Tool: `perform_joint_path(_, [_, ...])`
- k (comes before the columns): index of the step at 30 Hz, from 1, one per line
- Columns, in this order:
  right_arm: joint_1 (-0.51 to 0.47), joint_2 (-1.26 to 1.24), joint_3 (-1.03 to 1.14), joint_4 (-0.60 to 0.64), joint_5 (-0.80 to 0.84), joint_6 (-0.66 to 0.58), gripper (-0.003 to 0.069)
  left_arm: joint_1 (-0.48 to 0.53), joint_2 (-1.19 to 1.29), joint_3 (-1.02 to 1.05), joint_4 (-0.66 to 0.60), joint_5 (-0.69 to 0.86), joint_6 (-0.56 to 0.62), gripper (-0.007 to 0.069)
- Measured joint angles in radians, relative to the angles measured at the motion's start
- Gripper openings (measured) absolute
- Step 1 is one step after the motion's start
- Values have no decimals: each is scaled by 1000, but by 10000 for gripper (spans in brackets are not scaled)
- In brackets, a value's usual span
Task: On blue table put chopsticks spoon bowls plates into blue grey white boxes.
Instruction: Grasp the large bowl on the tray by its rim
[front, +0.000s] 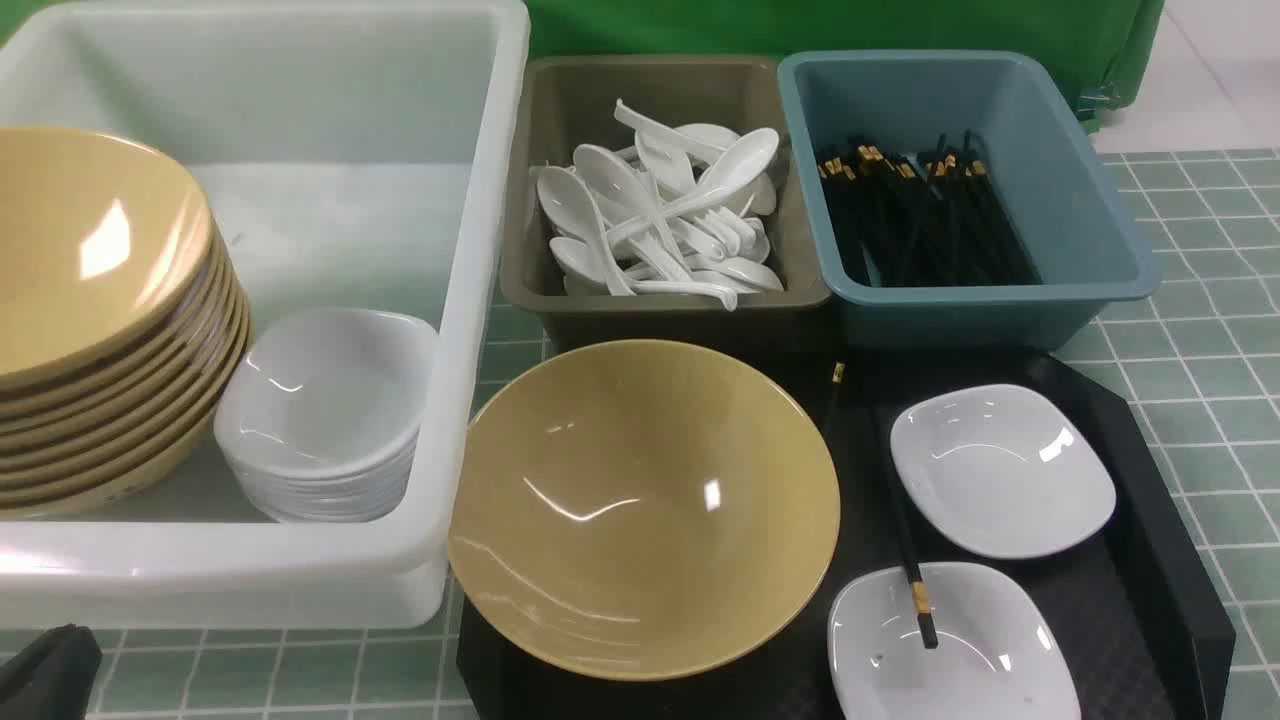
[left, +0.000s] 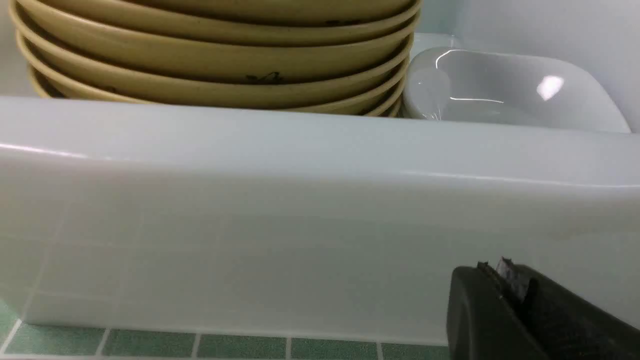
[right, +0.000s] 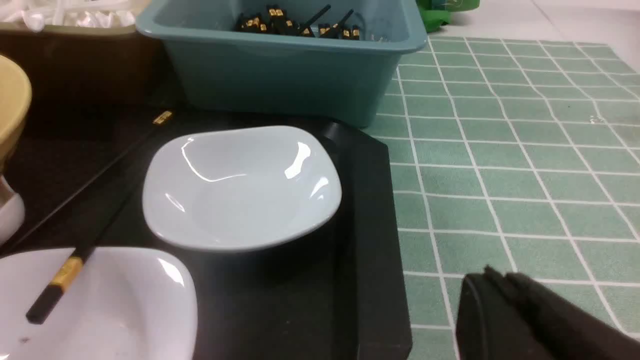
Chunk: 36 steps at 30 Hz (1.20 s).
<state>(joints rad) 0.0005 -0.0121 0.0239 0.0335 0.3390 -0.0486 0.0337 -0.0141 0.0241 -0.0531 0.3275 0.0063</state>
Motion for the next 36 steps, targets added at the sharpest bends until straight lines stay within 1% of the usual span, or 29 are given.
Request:
perform_joint_path(15, [0,0,0,0,0,0,78,0,0,0,0,0,0,3])
perform_joint_path(36, [0,0,0,0,0,0,99,0,0,0,0,0,0,3])
